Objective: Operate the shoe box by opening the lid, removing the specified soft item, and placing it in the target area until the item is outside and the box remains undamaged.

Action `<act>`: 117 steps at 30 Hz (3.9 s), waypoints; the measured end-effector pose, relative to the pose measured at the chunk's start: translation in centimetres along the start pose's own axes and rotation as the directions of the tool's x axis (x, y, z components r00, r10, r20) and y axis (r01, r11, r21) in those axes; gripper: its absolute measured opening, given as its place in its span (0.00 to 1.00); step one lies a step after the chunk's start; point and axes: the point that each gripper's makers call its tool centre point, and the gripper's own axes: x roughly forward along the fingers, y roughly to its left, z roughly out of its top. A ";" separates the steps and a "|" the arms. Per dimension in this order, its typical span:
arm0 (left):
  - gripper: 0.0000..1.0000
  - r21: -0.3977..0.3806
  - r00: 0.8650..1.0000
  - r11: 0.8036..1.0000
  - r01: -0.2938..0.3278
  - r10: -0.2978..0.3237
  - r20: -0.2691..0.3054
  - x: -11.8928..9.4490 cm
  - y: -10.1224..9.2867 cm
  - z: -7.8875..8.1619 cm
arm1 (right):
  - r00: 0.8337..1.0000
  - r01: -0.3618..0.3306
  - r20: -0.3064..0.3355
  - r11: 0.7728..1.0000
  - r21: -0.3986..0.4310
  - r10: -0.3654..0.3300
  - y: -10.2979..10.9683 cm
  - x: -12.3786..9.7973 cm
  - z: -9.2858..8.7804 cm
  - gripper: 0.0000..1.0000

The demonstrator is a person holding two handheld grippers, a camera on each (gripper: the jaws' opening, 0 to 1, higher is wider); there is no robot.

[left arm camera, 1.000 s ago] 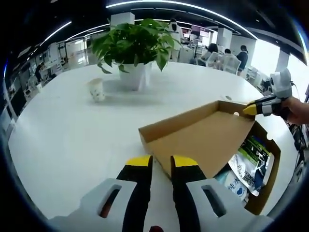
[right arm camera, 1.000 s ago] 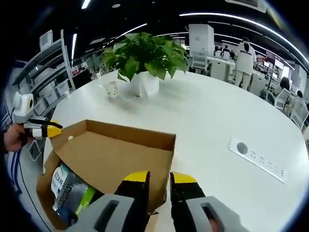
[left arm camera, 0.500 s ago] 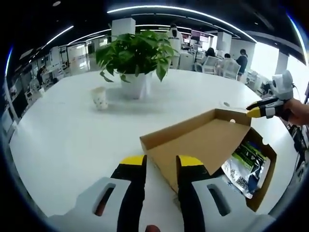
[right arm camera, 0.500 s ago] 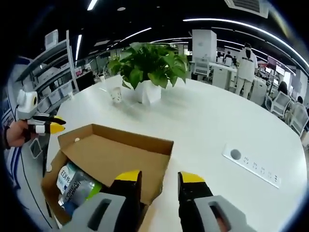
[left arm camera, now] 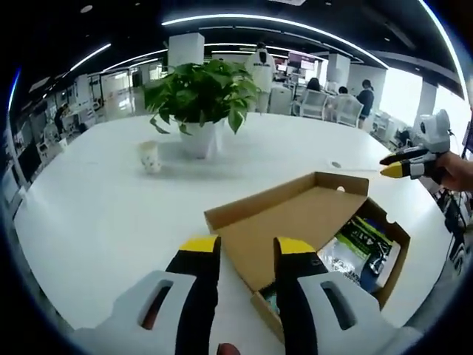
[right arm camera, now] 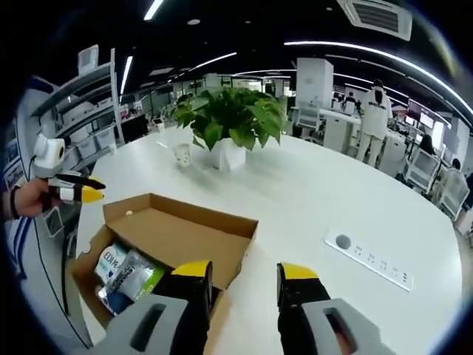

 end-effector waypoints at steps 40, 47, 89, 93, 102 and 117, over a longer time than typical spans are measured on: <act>0.32 -0.069 0.979 0.981 0.179 -0.185 -0.088 -2.8 -9.8 -7.3 | 0.999 -0.009 0.045 0.985 0.170 0.002 2.3 -7.6 -9.1 0.29; 0.31 -0.095 0.968 0.974 0.207 -0.218 -0.128 -1.7 -11.4 -8.8 | 0.999 -0.015 0.050 0.984 0.175 0.006 2.8 -8.0 -9.4 0.29; 0.16 -0.413 0.921 0.877 0.245 -0.344 -0.185 1.5 -15.6 -11.5 | 1.000 -0.018 0.023 0.987 0.160 0.015 4.2 -9.4 -11.2 0.29; 0.15 -0.439 0.915 0.864 0.247 -0.357 -0.188 1.5 -15.8 -12.0 | 1.000 -0.019 0.022 0.987 0.161 0.015 4.3 -9.3 -11.3 0.28; 0.07 -0.453 0.910 0.861 0.231 -0.356 -0.212 1.8 -16.6 -11.8 | 0.999 -0.048 0.009 0.987 0.152 0.047 5.5 -8.6 -11.1 0.28; 0.00 -0.383 0.914 0.896 0.226 -0.331 -0.235 1.6 -14.9 -12.2 | 0.985 -0.163 -0.035 0.974 0.158 0.171 9.1 -5.7 -10.1 0.26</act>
